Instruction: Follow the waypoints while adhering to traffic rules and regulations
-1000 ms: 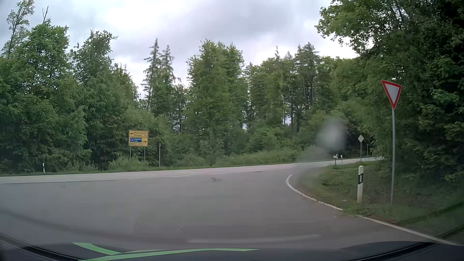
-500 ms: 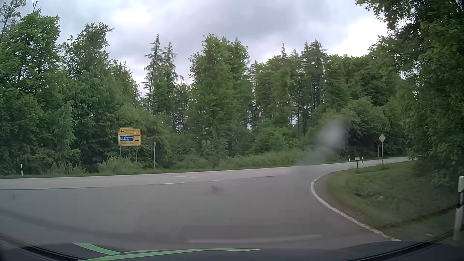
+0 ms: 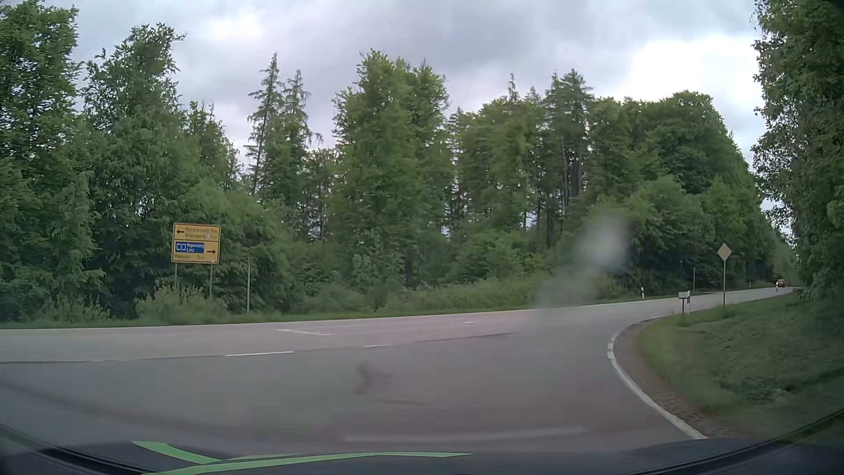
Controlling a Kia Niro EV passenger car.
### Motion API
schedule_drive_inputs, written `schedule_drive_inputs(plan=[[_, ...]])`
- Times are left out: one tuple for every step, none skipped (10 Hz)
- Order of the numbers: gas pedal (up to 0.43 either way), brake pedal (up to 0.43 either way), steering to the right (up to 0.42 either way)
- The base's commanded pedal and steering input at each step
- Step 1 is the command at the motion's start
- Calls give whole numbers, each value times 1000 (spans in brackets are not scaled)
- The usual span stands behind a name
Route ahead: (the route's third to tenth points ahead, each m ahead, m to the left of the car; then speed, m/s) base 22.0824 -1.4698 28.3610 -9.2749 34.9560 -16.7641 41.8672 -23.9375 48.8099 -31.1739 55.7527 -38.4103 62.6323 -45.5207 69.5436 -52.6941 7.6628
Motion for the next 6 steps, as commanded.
schedule_drive_inputs(plan=[[169,0,67],[177,0,82],[177,0,95],[189,0,110],[189,0,119],[220,0,129]])
